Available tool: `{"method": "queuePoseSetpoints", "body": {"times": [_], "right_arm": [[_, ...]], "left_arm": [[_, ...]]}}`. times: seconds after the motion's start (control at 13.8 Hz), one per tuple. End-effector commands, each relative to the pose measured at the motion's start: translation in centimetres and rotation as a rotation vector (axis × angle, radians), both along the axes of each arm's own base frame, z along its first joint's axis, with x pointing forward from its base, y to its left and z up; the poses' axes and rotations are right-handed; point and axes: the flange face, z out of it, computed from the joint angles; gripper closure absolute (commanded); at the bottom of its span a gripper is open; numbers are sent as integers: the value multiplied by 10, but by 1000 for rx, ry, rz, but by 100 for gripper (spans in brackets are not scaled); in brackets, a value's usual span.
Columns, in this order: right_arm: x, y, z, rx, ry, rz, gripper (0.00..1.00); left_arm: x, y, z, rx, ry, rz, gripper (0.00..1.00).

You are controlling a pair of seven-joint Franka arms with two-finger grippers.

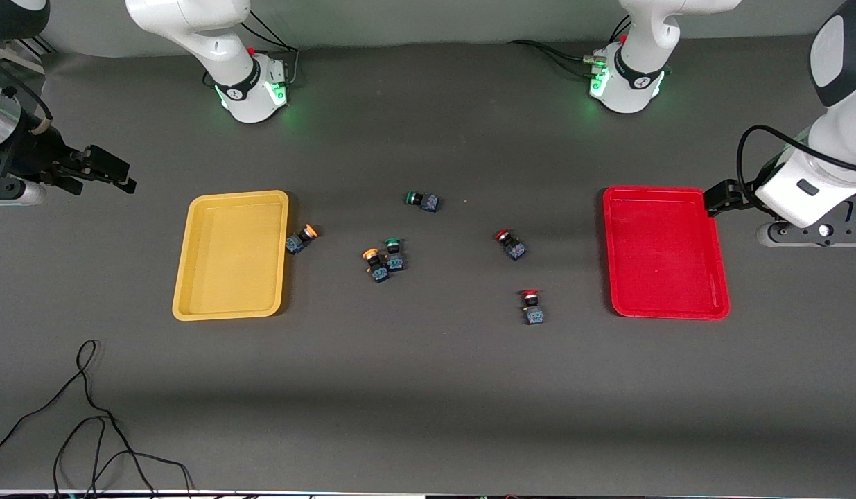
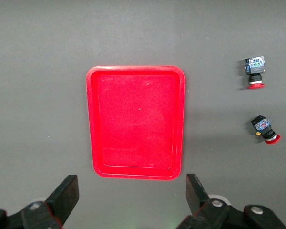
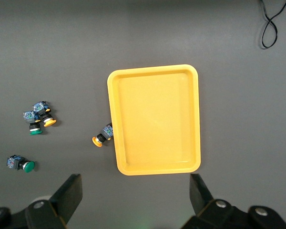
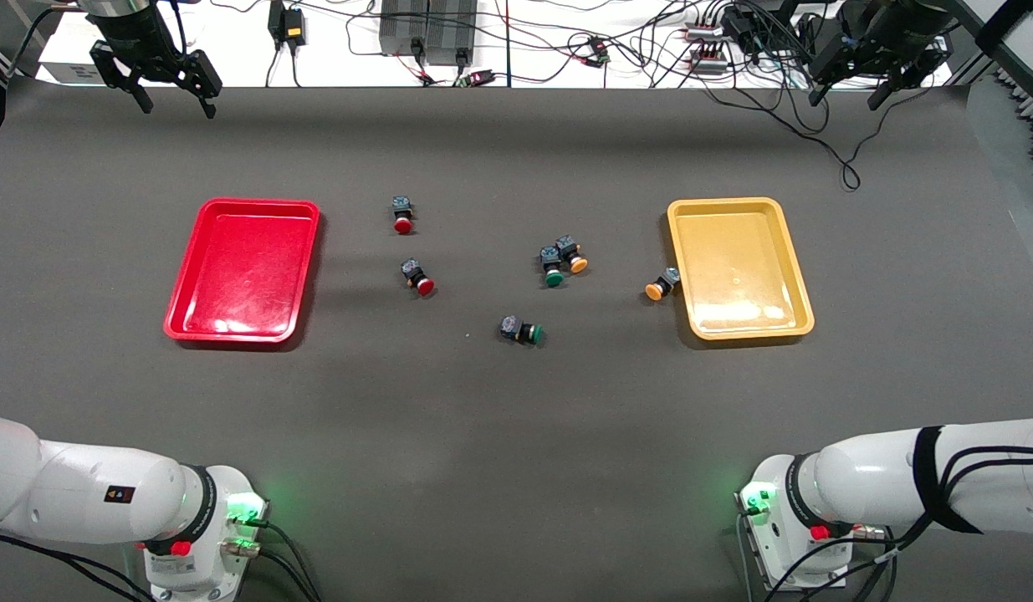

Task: Place red and yellow buttons in trays
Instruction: 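Move the right gripper toward the orange button beside the yellow tray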

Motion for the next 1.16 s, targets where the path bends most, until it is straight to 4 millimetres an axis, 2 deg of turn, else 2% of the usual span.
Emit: {"method": "queuePoseSetpoints", "body": {"times": [0.0,0.15,0.29,0.51,0.58,0.73,0.87,1.09], "right_arm": [[2,-3,5,-26,4,17,0],[7,3,-4,-23,25,14,0],[11,53,-27,-31,66,47,0],[22,143,-88,-56,124,-43,0],[23,160,-111,-59,128,-69,0],[18,184,-177,-64,139,-151,0],[0,195,-241,-75,164,-230,0],[-20,190,-320,-68,173,-301,0]], "left_arm": [[5,0,2,6,13,-10,0],[7,-1,0,9,15,-2,0],[7,0,-1,10,16,-2,0],[8,-1,-5,10,25,-3,0],[10,-3,-13,11,41,-9,0],[12,-11,-41,3,114,-19,0],[11,-21,-53,0,137,-29,0],[0,-69,-95,19,166,-17,0]]}}
